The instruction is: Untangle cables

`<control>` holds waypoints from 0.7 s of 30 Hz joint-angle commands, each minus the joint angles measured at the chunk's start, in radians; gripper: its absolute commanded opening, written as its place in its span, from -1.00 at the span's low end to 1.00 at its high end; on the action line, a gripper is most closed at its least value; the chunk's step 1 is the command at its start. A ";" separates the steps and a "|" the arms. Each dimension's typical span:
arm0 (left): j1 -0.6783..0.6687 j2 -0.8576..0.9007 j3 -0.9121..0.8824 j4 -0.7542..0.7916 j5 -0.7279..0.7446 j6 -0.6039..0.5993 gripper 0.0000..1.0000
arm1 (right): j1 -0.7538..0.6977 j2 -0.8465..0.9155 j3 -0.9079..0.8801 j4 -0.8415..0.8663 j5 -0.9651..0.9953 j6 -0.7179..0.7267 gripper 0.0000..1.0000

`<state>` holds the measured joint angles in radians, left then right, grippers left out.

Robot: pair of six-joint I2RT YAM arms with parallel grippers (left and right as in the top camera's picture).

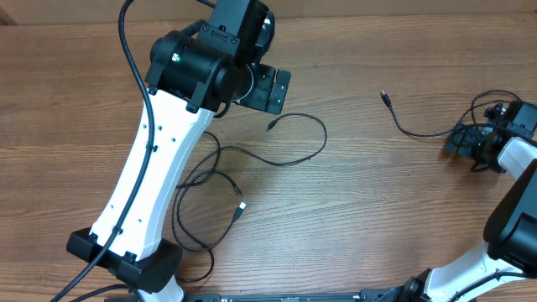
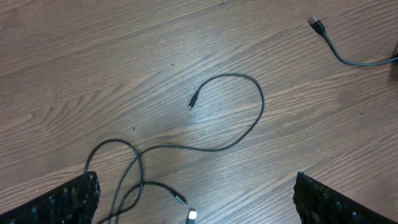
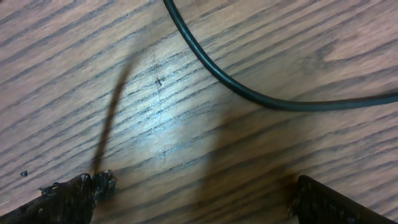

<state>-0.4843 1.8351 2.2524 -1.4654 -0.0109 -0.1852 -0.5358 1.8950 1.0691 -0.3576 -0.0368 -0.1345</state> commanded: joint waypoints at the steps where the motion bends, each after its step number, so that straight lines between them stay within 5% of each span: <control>1: 0.000 0.009 0.008 0.003 0.011 -0.014 0.99 | 0.003 -0.013 -0.025 0.017 -0.013 0.006 1.00; 21: 0.000 0.009 0.008 0.003 0.011 -0.014 0.99 | 0.004 0.257 -0.024 0.424 -0.064 0.007 1.00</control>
<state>-0.4843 1.8351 2.2524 -1.4654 -0.0109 -0.1852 -0.5358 2.0441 1.0782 0.0677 -0.0467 -0.1352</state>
